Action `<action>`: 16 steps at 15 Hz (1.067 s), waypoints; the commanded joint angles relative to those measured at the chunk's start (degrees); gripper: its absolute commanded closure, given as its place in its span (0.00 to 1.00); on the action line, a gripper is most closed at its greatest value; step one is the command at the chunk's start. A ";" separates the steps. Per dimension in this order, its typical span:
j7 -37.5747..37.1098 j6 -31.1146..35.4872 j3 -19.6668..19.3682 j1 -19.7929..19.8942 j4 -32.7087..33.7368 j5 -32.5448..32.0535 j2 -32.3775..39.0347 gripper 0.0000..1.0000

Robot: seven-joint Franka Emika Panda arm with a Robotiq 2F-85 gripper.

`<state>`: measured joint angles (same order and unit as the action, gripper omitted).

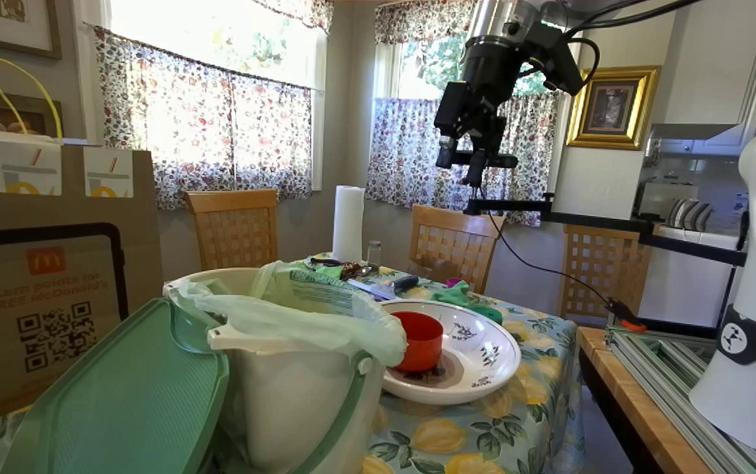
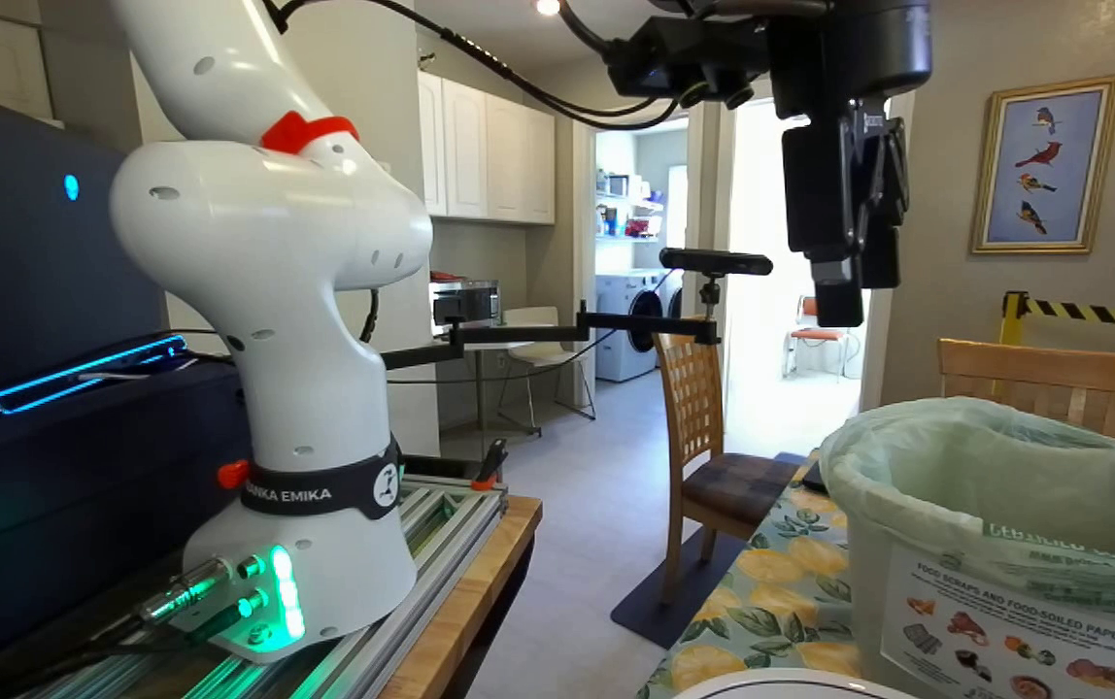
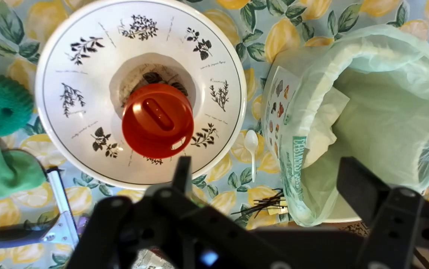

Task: Move the orange bowl away

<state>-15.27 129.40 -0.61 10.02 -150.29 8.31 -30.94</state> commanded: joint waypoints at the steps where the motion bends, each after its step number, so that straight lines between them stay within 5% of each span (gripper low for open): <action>1: -0.30 -0.11 -0.56 -0.57 0.09 -0.41 -0.01 0.00; 6: 1.13 0.06 -0.92 -0.76 -0.45 -0.69 -0.39 0.00; 15: 4.05 -4.48 -0.77 -0.78 -11.58 -2.99 -19.74 0.00; 16: 4.73 -7.02 -1.41 -1.65 -6.90 -2.21 -17.74 0.00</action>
<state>-11.75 125.78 -1.60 9.32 -157.36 6.36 -43.45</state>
